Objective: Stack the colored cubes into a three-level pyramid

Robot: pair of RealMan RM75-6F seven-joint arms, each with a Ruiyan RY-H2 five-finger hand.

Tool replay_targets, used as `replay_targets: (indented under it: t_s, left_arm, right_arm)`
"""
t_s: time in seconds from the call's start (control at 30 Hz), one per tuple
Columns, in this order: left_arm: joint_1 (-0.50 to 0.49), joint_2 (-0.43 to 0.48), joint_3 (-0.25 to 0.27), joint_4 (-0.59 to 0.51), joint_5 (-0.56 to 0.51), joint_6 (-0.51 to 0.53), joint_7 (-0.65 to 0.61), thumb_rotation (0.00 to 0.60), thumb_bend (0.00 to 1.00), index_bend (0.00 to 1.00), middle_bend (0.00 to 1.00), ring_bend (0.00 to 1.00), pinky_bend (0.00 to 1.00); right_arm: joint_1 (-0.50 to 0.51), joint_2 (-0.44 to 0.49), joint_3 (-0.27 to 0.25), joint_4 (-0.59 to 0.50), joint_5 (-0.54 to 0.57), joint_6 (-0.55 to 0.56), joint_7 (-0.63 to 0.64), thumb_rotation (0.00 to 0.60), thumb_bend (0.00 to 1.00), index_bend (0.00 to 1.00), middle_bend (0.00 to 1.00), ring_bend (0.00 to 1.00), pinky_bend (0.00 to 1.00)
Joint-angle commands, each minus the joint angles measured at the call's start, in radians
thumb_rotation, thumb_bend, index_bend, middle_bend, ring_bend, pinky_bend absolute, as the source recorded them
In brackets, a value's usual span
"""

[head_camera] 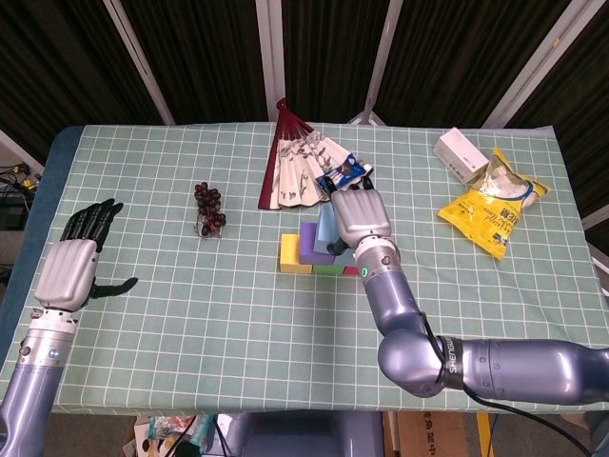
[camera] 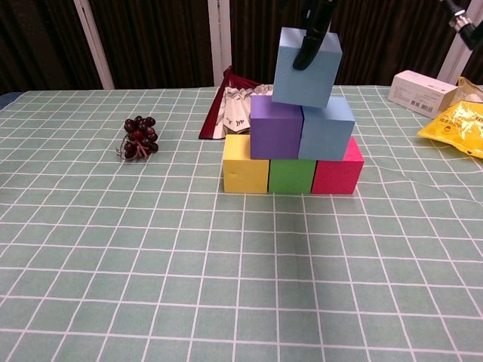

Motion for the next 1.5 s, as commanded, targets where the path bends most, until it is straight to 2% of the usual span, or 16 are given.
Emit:
replay_targets:
  t_s: [0.03, 0.73, 1.5]
  left_arm:
    - [0.0, 0.0, -0.001, 0.001, 0.0, 0.0, 0.0, 0.6, 0.1, 0.0, 0.01, 0.0, 0.0]
    - [0.002, -0.006, -0.003, 0.004, -0.003, -0.005, 0.006, 0.6, 0.1, 0.0, 0.01, 0.0, 0.0]
    - [0.001, -0.013, 0.003, 0.005, -0.003, -0.014, 0.018, 0.6, 0.1, 0.0, 0.01, 0.0, 0.0]
  right_arm:
    - [-0.003, -0.003, -0.007, 0.007, -0.004, -0.009, 0.008, 0.6, 0.24, 0.02, 0.42, 0.2, 0.0]
    - [-0.048, 0.03, -0.084, 0.044, -0.18, -0.177, 0.094, 0.6, 0.24, 0.02, 0.42, 0.2, 0.0]
    - [-0.025, 0.051, -0.152, 0.061, -0.196, -0.197, 0.144, 0.6, 0.24, 0.02, 0.42, 0.2, 0.0]
